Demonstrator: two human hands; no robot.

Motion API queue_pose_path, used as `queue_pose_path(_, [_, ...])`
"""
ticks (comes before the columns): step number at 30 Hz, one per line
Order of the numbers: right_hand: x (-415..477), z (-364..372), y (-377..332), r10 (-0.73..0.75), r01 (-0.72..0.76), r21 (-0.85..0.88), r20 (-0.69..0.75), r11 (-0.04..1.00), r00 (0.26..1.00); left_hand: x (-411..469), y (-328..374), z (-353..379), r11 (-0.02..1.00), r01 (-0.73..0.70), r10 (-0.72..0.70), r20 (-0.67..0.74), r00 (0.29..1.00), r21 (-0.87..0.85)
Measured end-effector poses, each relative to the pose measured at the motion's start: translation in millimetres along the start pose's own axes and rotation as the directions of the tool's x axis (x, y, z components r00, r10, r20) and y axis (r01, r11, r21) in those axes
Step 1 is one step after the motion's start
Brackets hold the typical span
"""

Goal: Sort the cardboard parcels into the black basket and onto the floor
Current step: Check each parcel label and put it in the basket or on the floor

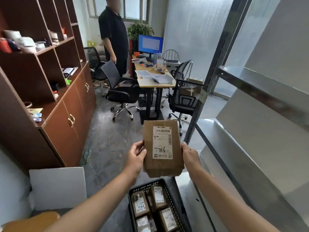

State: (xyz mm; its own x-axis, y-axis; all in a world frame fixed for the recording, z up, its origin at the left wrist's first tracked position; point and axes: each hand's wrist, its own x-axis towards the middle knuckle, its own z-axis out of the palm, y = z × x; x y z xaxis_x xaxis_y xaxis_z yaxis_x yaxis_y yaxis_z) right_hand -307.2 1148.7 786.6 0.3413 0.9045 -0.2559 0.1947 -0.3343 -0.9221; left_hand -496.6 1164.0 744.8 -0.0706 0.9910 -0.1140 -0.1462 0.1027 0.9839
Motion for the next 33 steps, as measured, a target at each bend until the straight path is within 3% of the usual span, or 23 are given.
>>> queue_pose_path(12, [65, -77, 7, 0.022, -0.022, 0.017, 0.020, 1.000, 1.000, 21, -2, 97, 0.998, -0.023, 0.024, -0.007, 1.000, 0.056])
queue_pose_path(21, [113, -101, 19, -0.083, 0.080, 0.049, 0.060, 0.996, 0.995, 42, -11, 145, 0.995, -0.043, 0.049, -0.068, 0.996, 0.090])
queue_pose_path(33, [149, -89, 57, 0.048, -0.055, 0.052, 0.124, 0.997, 0.991, 65, -45, 145, 0.985, 0.069, -0.051, -0.114, 0.992, 0.160])
